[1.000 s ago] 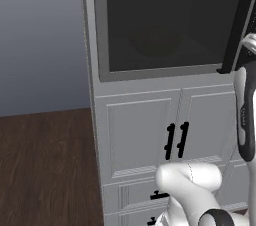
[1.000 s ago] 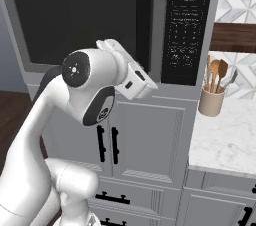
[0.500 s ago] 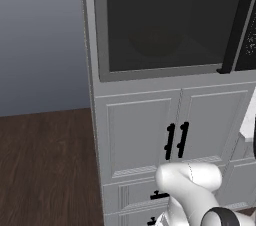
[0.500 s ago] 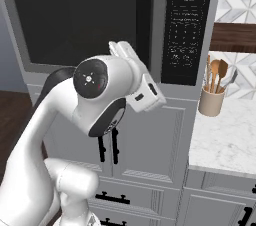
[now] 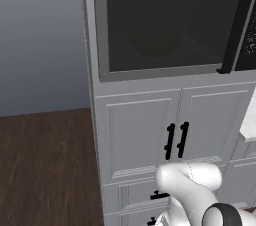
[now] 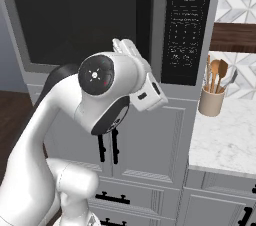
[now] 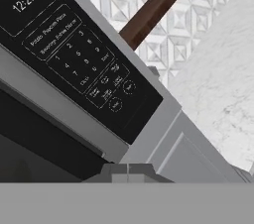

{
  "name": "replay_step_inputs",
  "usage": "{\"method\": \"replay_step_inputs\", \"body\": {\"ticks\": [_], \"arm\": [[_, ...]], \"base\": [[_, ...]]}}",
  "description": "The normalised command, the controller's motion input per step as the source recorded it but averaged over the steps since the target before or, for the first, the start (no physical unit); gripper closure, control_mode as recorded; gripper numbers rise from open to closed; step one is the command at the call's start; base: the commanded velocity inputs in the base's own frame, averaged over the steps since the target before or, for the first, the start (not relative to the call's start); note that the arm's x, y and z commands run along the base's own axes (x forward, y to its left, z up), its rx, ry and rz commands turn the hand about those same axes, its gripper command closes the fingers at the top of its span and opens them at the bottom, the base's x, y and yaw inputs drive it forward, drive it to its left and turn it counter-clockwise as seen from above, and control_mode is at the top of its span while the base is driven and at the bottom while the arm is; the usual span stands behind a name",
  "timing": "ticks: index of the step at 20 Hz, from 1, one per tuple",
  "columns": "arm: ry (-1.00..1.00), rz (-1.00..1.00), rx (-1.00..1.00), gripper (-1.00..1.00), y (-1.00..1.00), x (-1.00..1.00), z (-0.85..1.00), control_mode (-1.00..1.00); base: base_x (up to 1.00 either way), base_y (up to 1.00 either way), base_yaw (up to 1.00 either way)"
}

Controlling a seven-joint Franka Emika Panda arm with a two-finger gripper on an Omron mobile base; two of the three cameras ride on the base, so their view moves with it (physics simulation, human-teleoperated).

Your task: Open the microwave, place the bowl with waffle inside the microwave, then close the microwave door and turn it on.

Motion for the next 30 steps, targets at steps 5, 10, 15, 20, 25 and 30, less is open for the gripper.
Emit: {"method": "replay_step_inputs", "body": {"ticks": [5,10,15,20,25,30], "arm": [[0.0,0.0,0.0,1.0,0.0,0.0,0.0,-1.0],[0.0,0.0,0.0,1.0,0.0,0.0,0.0,-1.0],[0.0,0.0,0.01,1.0,-0.01,0.0,0.0,-1.0],[0.0,-0.01,0.24,1.0,-0.48,-0.13,0.07,-1.0],[-0.05,-0.04,0.43,1.0,-0.77,-0.38,0.16,-1.0],[-0.32,0.0,0.54,1.0,-0.41,-0.31,0.24,-1.0]], "base": [[0.0,0.0,0.0],[0.0,0.0,0.0],[0.0,0.0,0.0],[0.0,0.0,0.0],[0.0,0.0,0.0],[0.0,0.0,0.0]]}}
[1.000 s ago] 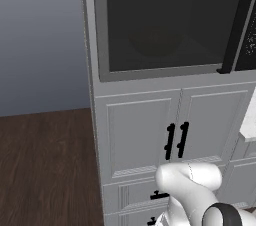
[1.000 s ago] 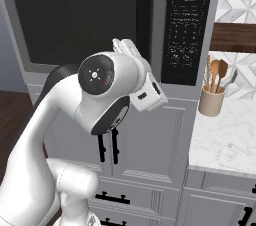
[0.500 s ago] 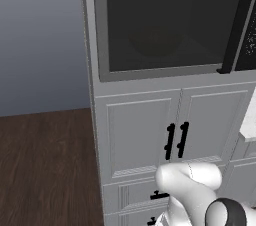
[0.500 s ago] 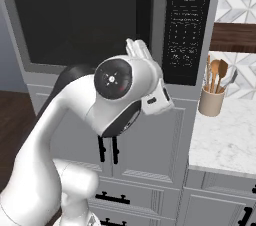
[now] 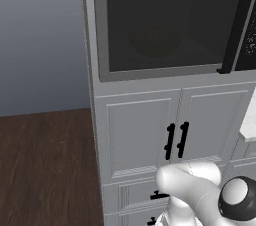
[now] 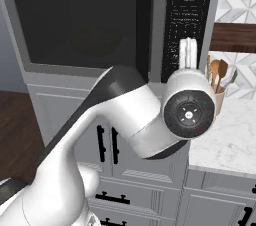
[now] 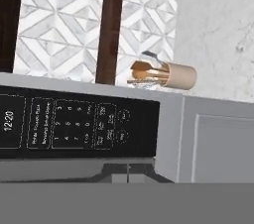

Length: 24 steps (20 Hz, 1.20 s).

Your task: Open the microwave, place the bowl with waffle inside the microwave, then close the microwave door and turn it on.

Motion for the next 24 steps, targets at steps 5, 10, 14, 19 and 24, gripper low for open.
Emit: {"method": "replay_step_inputs", "body": {"ticks": [5,10,14,19,24], "arm": [[-0.21,-0.05,0.41,1.0,0.18,0.0,-0.04,-1.0],[0.0,0.0,0.03,1.0,0.09,0.08,-0.02,-1.0],[0.0,0.0,0.0,1.0,0.0,0.44,-0.11,-1.0],[0.0,0.0,0.0,1.0,0.0,0.63,-0.17,-1.0],[0.0,0.02,0.01,1.0,0.0,0.39,-0.34,-1.0]], "base": [[0.0,0.0,0.0],[0.0,0.0,0.0],[0.0,0.0,0.0],[0.0,0.0,0.0],[0.0,0.0,0.0]]}}
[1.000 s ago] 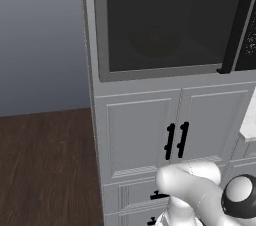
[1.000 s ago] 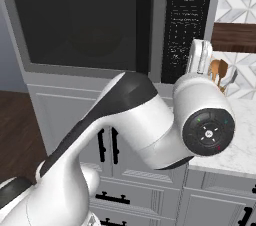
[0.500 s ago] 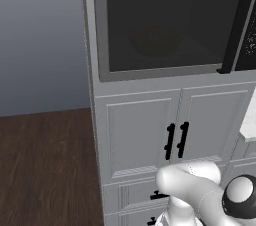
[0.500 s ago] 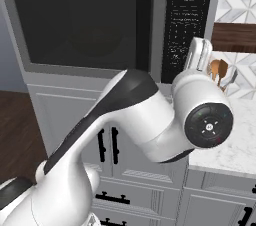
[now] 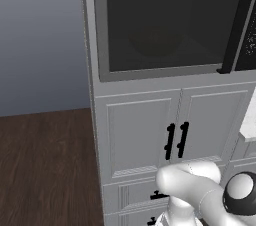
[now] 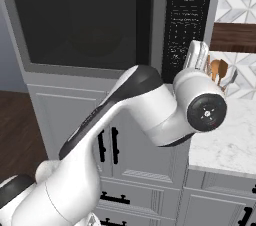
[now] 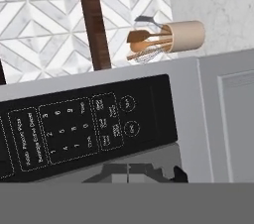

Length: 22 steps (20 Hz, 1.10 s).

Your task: Open the microwave, place the bowl with waffle inside the microwave, then close the microwave door and turn it on.

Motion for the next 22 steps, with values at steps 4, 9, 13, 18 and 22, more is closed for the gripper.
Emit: {"method": "replay_step_inputs", "body": {"ticks": [4,9,13,18,22], "arm": [[0.0,0.05,0.02,1.0,0.01,0.57,-0.14,-1.0],[0.0,0.0,0.05,1.0,-0.02,0.42,-0.02,-1.0],[0.0,0.0,0.03,1.0,-0.18,0.42,-0.06,-1.0],[0.0,0.0,0.04,1.0,-0.18,0.5,-0.2,-1.0],[0.0,0.0,0.02,1.0,-0.12,0.36,-0.17,-1.0]], "base": [[0.0,0.0,0.0],[0.0,0.0,0.0],[0.0,0.0,0.0],[0.0,0.0,0.0],[0.0,0.0,0.0]]}}
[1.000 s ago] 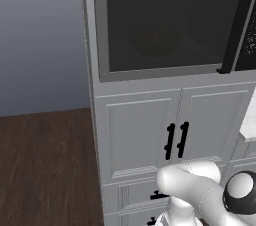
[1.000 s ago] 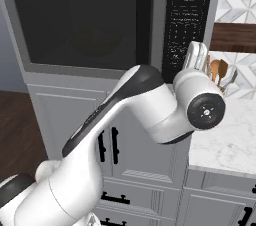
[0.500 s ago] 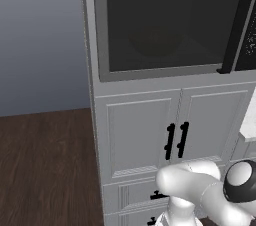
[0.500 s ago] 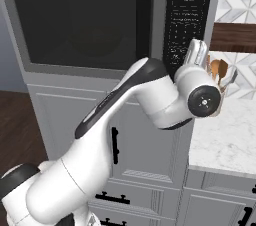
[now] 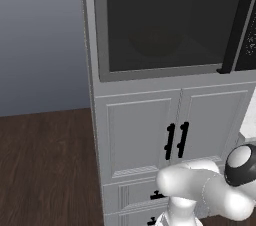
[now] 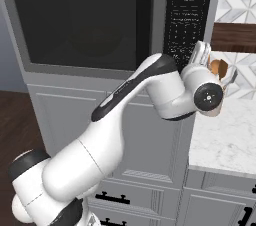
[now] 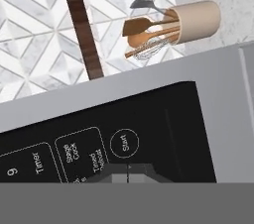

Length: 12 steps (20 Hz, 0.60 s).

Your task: Open the microwave, place the bowl with waffle inside the microwave, then close the microwave door and turn it on.

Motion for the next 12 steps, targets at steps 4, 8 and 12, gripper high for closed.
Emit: {"method": "replay_step_inputs", "body": {"ticks": [4,8,12], "arm": [[0.0,0.0,0.02,1.0,-0.05,0.49,-0.08,-1.0],[0.0,0.01,0.01,1.0,-0.06,0.39,-0.14,-1.0],[0.0,0.01,0.0,1.0,-0.14,0.27,-0.17,-1.0]], "base": [[0.0,0.0,0.0],[0.0,0.0,0.0],[0.0,0.0,0.0]]}}
